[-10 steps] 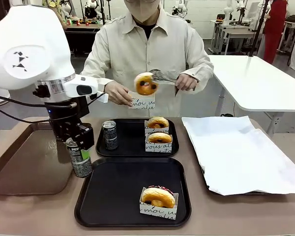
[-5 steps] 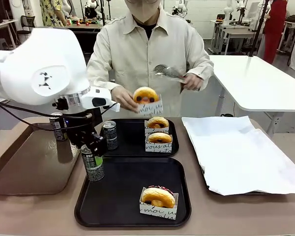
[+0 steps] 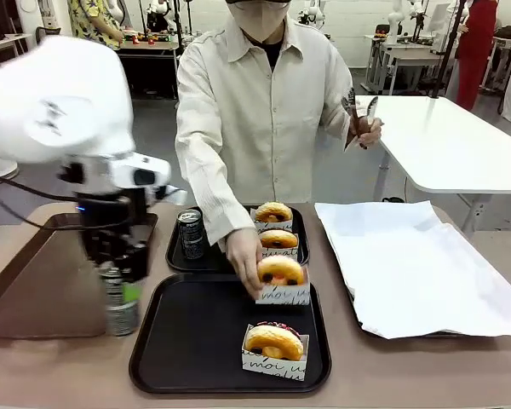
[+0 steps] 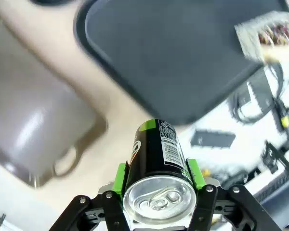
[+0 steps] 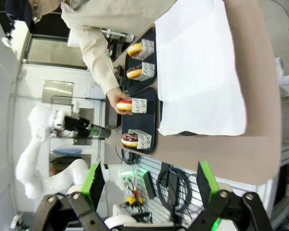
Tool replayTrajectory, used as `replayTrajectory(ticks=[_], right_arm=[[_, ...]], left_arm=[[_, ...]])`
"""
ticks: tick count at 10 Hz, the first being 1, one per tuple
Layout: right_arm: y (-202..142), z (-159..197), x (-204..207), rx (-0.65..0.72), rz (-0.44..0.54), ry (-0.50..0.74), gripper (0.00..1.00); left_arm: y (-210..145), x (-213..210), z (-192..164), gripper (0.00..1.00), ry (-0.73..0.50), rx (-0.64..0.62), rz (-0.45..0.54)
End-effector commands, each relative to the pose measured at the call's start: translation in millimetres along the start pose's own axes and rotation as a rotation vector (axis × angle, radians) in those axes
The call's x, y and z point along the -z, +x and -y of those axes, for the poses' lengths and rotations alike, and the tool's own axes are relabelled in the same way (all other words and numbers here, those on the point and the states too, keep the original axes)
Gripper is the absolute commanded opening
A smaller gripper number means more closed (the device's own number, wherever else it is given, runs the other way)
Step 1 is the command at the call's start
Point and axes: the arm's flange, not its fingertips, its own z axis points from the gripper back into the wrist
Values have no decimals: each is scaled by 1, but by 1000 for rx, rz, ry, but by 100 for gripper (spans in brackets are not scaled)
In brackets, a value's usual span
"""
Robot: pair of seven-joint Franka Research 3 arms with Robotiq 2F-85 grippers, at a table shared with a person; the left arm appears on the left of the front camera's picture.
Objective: Set up donuts and drinks on trays.
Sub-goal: Pick up one Pepsi coke from the Handle tray and place it on the Flat Tray without a Pepsi coke.
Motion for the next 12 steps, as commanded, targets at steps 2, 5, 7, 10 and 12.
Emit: replayTrajectory(ticks=[2, 5, 7, 10, 12], right_arm=[[2, 0, -1, -14, 12, 23, 100], [2, 0, -1, -14, 12, 23, 100], [2, 0, -1, -14, 12, 23, 100], [2, 0, -1, -14, 12, 23, 100], [2, 0, -1, -14, 12, 23, 100]], left_arm=[[-70, -27, -17, 58, 43, 76, -5], [-71, -29, -19, 58, 59, 45, 31], [-61, -24, -6, 58, 136, 33, 144], [-4, 1, 18, 58, 152, 64, 208], [23, 21, 25, 58, 134, 69, 223]])
